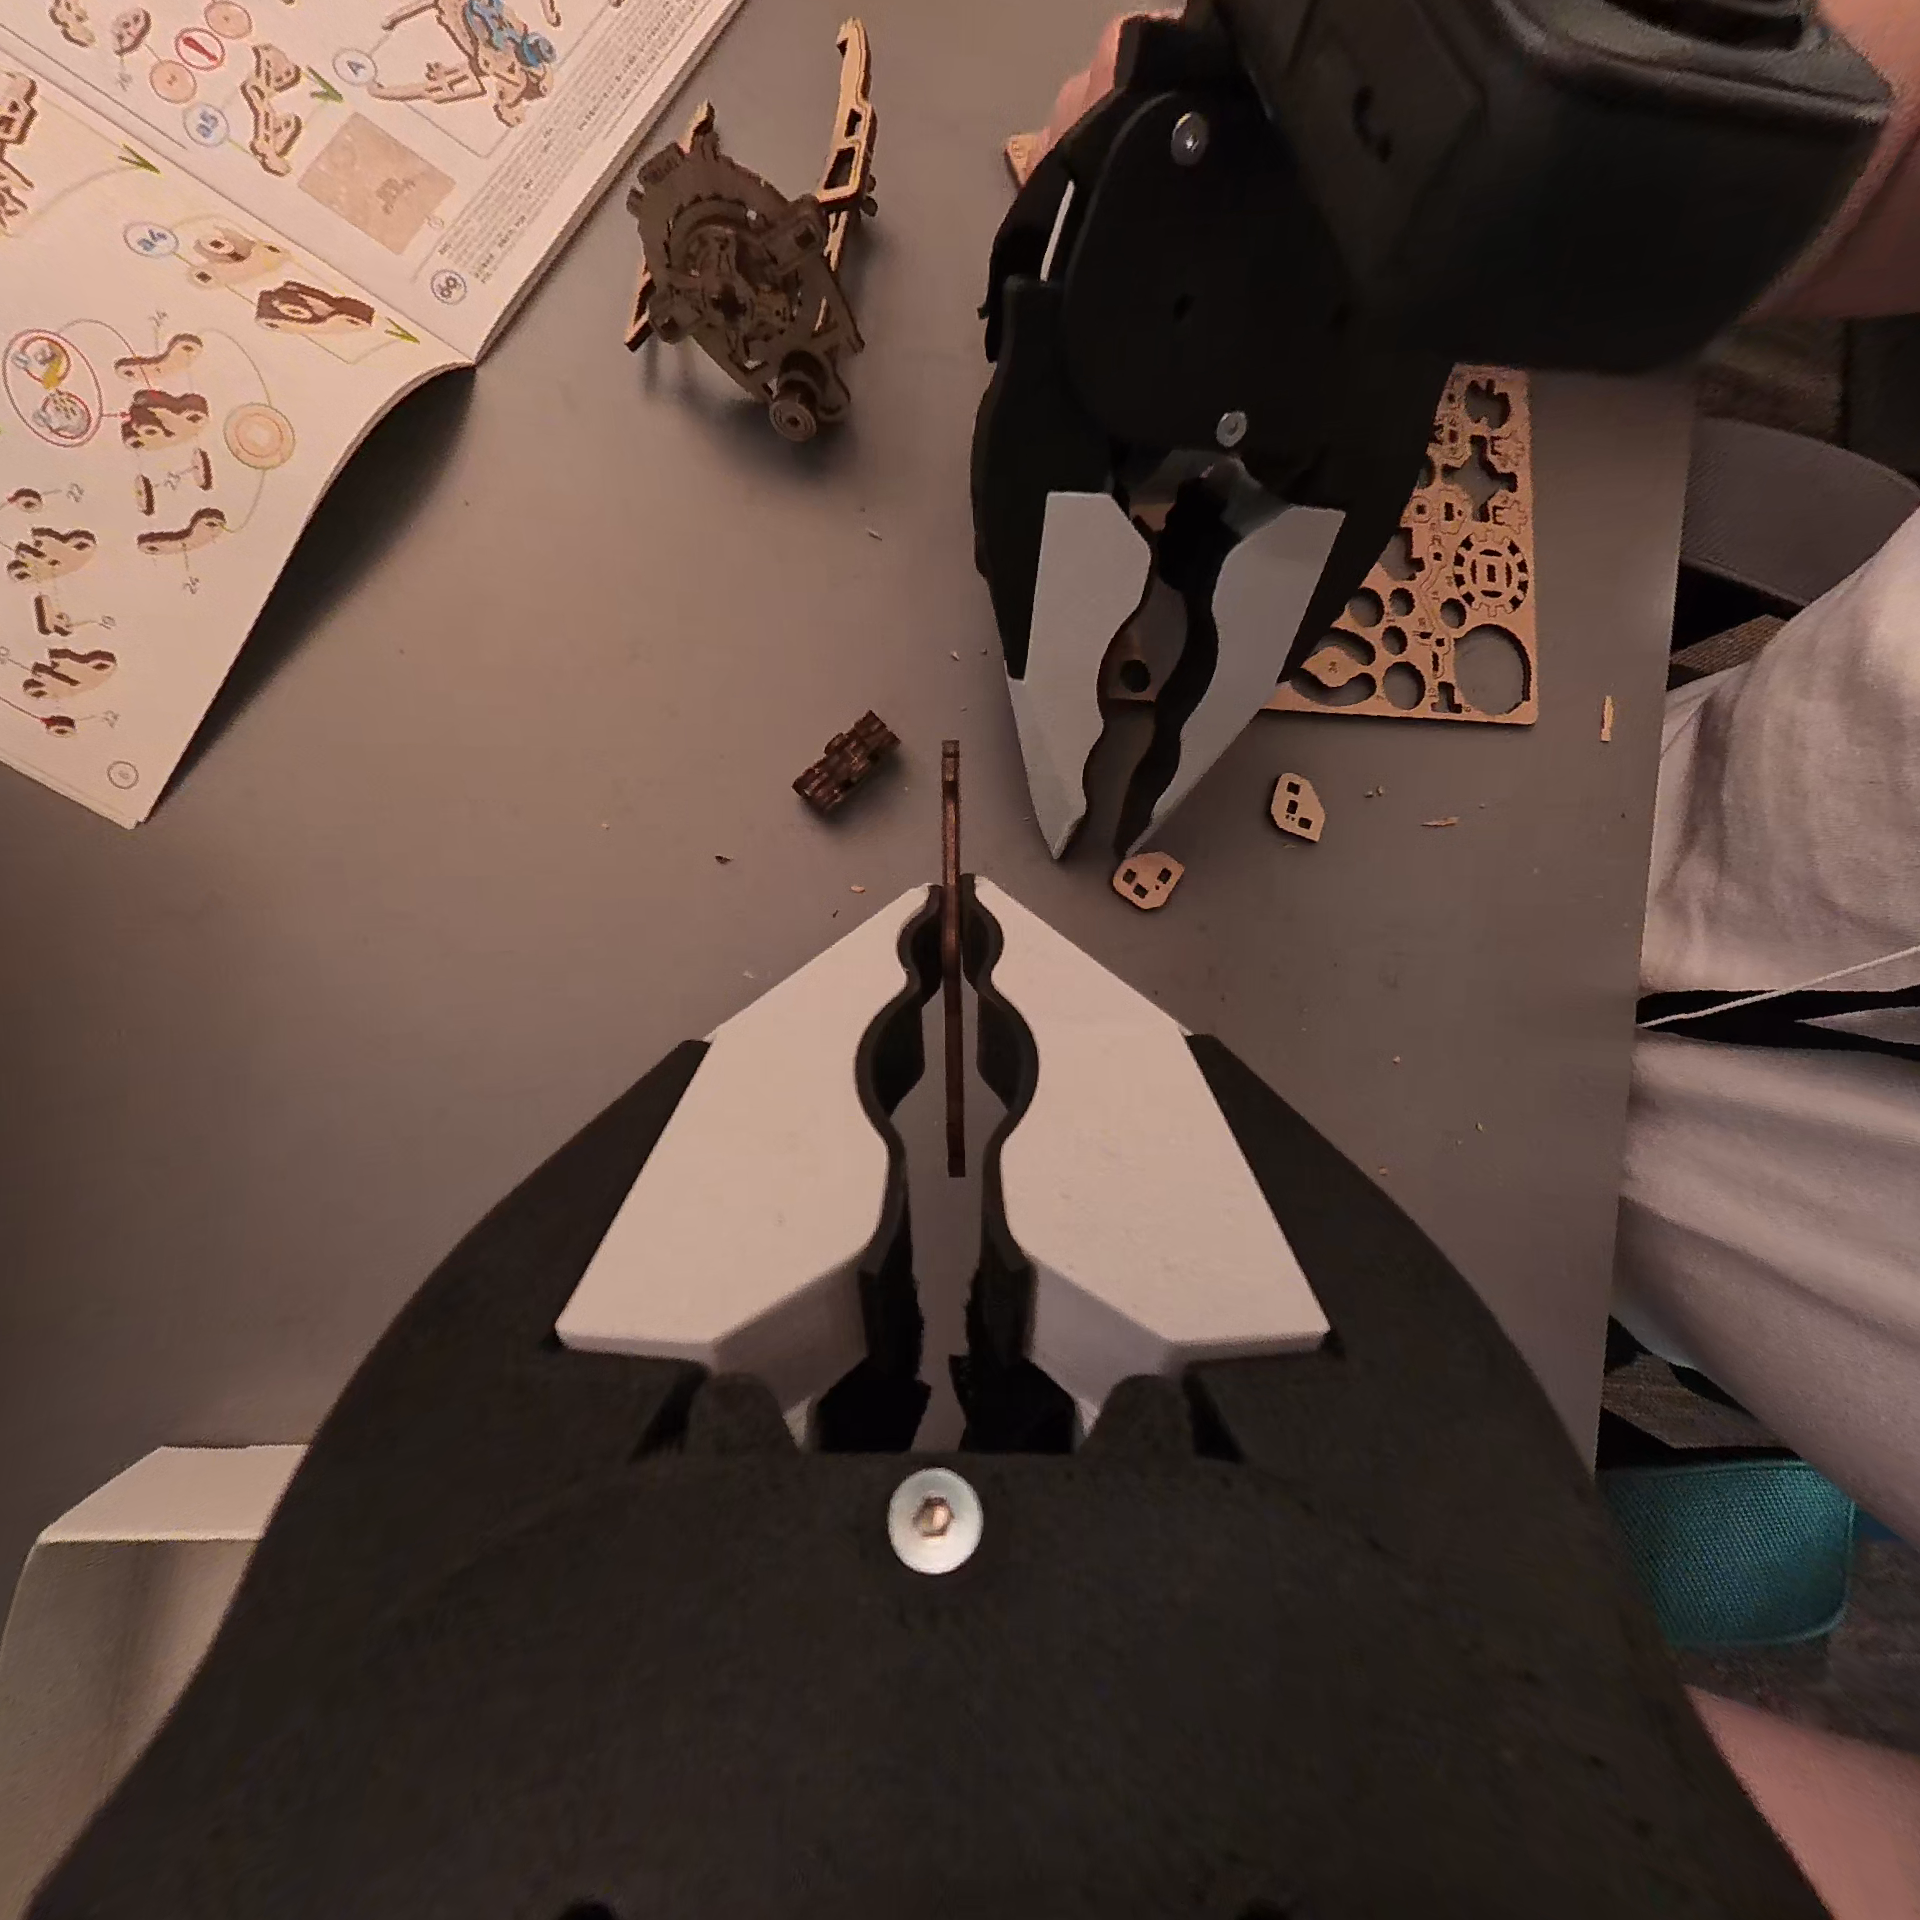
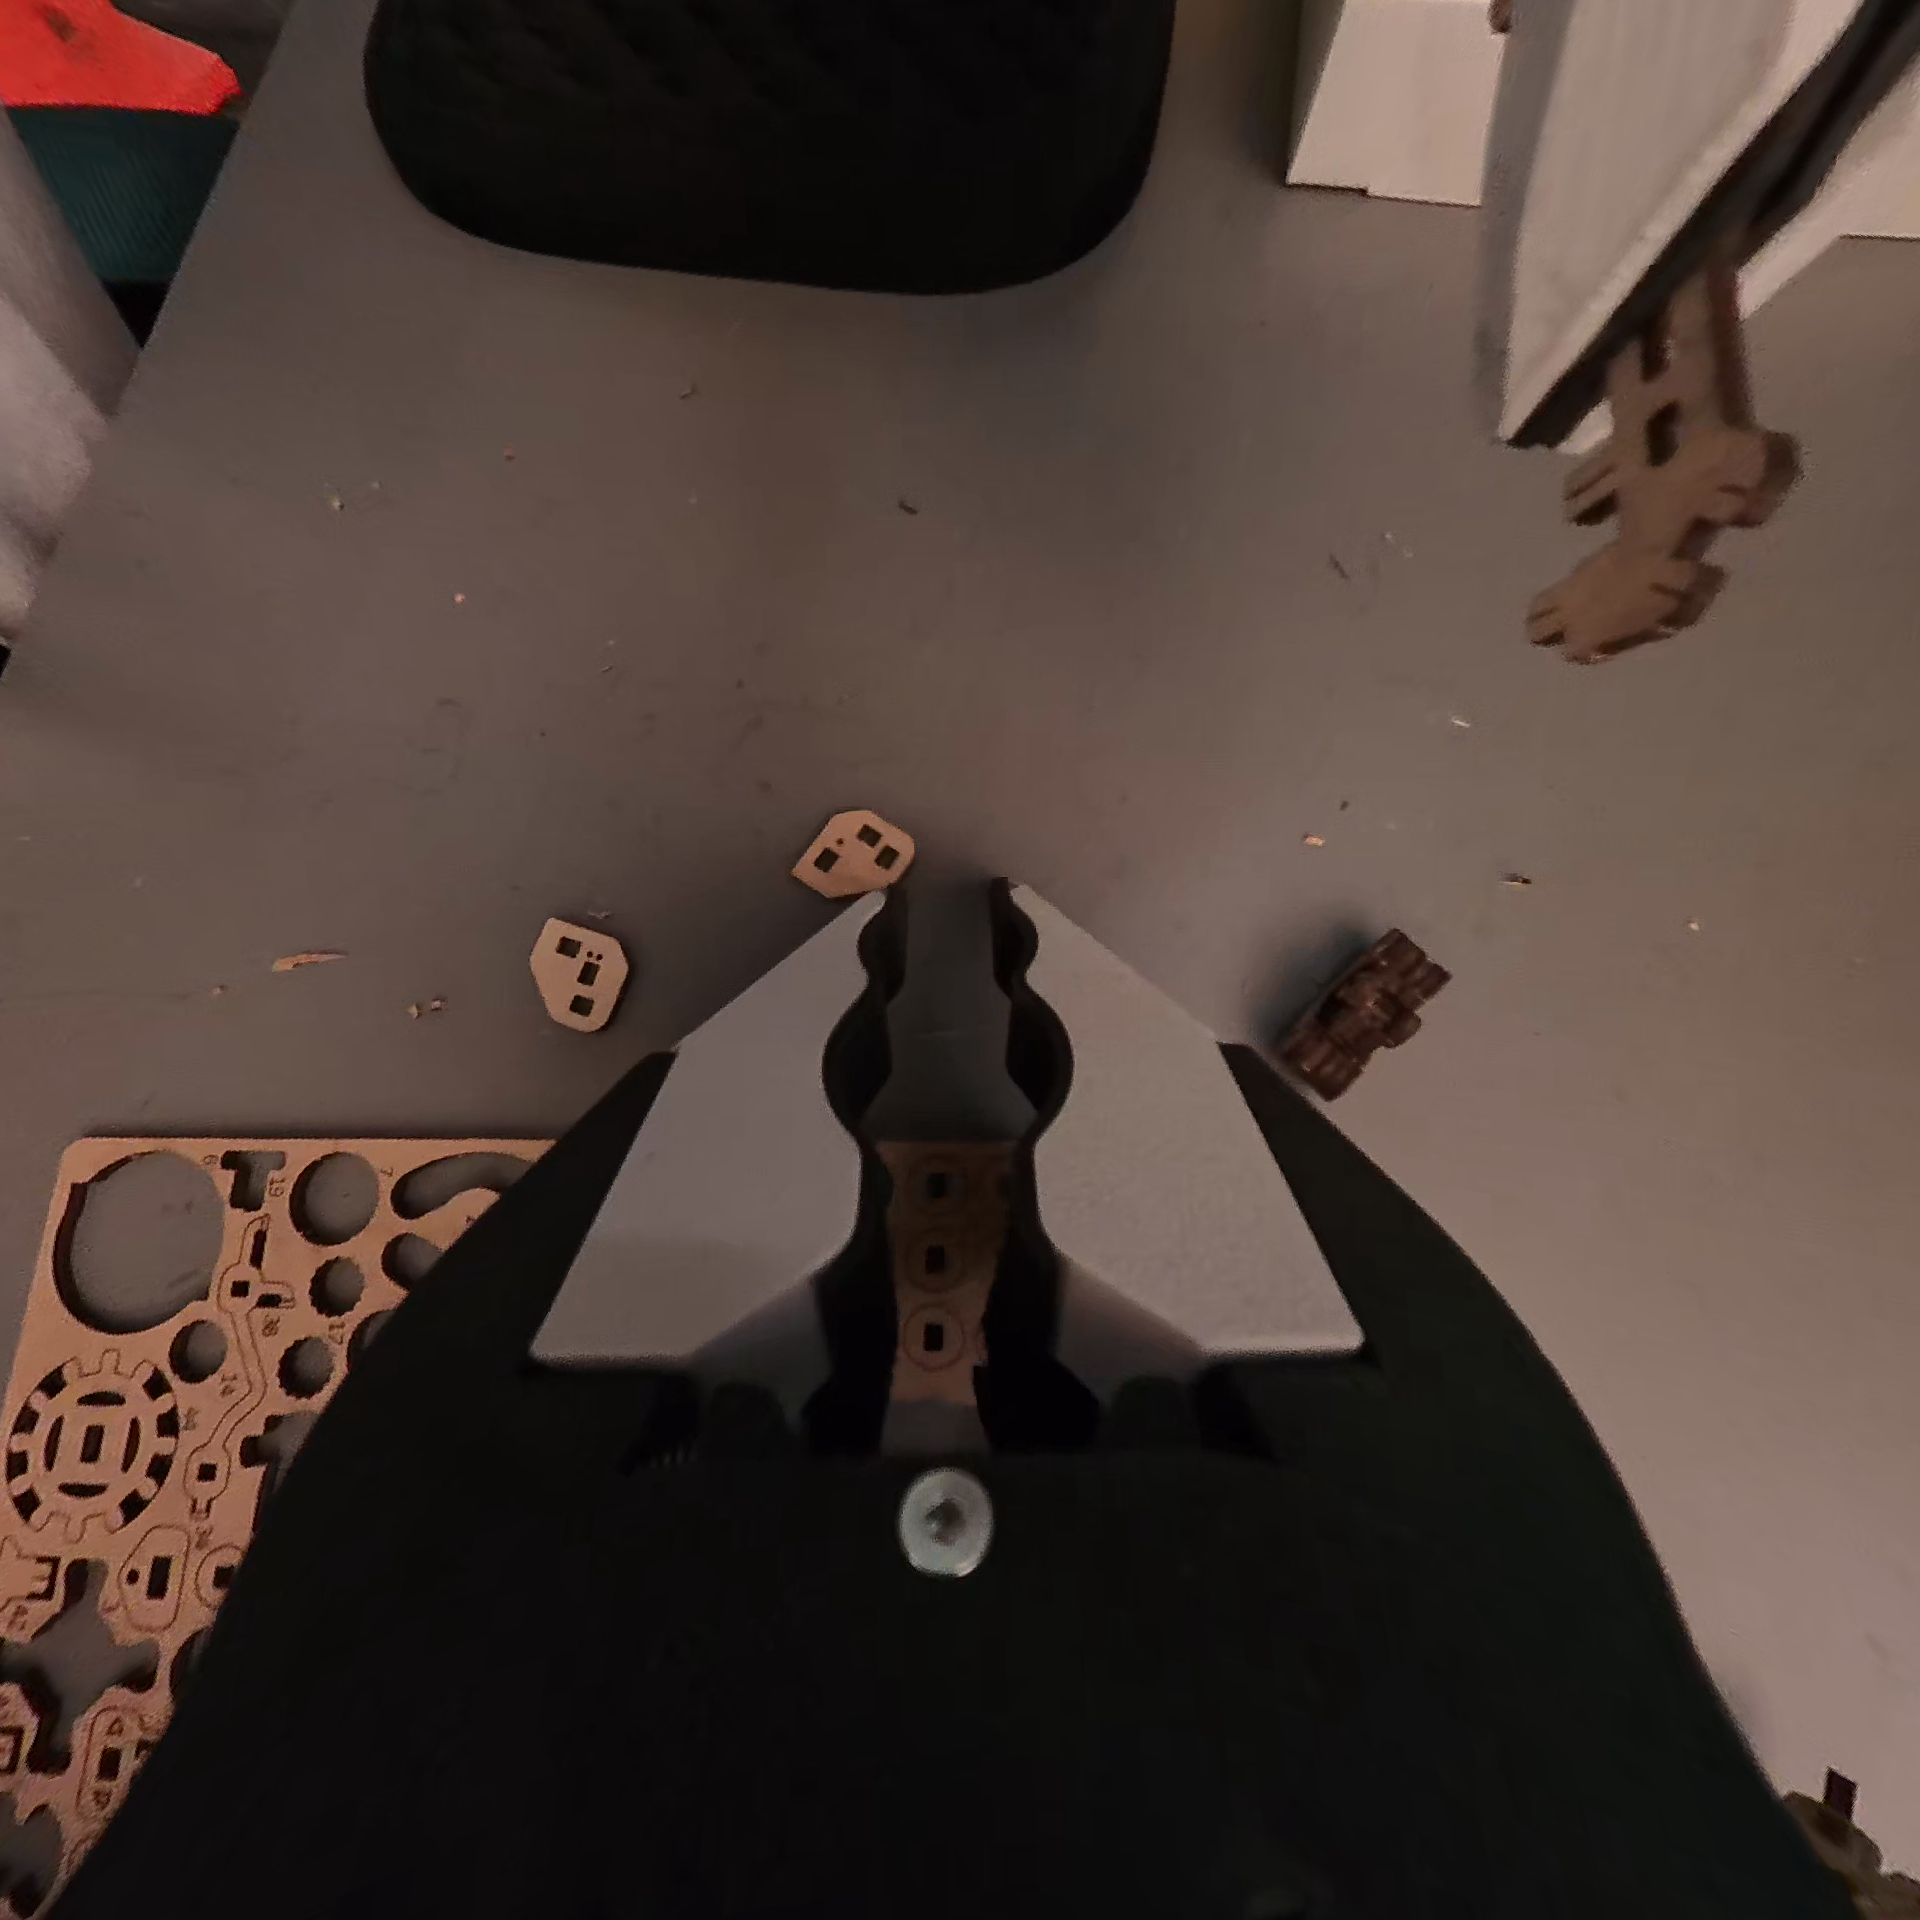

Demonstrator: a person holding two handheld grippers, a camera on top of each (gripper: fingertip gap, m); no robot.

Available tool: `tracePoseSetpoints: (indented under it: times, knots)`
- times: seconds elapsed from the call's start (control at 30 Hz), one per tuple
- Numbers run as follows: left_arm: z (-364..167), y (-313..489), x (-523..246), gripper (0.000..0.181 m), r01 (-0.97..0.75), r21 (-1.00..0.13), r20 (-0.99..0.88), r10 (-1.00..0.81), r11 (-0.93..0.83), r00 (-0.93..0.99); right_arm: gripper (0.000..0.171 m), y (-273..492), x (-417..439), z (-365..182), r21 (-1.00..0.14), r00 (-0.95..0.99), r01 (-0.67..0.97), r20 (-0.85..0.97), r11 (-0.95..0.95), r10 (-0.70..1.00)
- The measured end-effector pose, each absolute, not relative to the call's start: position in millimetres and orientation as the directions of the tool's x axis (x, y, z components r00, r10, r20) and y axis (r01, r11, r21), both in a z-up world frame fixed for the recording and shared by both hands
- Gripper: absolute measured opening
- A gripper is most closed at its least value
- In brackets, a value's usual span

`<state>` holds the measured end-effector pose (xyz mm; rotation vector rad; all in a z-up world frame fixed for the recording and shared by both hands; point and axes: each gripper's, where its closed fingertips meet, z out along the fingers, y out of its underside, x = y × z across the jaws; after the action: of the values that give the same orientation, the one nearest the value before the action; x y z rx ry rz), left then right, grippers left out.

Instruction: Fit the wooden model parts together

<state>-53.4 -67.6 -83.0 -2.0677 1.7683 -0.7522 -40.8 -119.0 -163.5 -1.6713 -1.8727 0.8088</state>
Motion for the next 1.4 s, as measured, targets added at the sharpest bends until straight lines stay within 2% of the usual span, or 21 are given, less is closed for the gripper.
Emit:
tracePoseSetpoints:
  times: [0.43,1.4]
  knots:
    - [-84,-68,-53,0.0,-0.815,-0.551,0.181,-0.979,-0.18,0.094,0.015,-133,-38,-163,-0.703,-0.181,0.705,-0.052,0.093,0.982]
    - [-87,-68,-53,0.0,-0.82,-0.541,0.186,-0.978,-0.185,0.098,0.019,-135,-41,-163,-0.696,-0.176,0.71,-0.031,0.105,0.984]
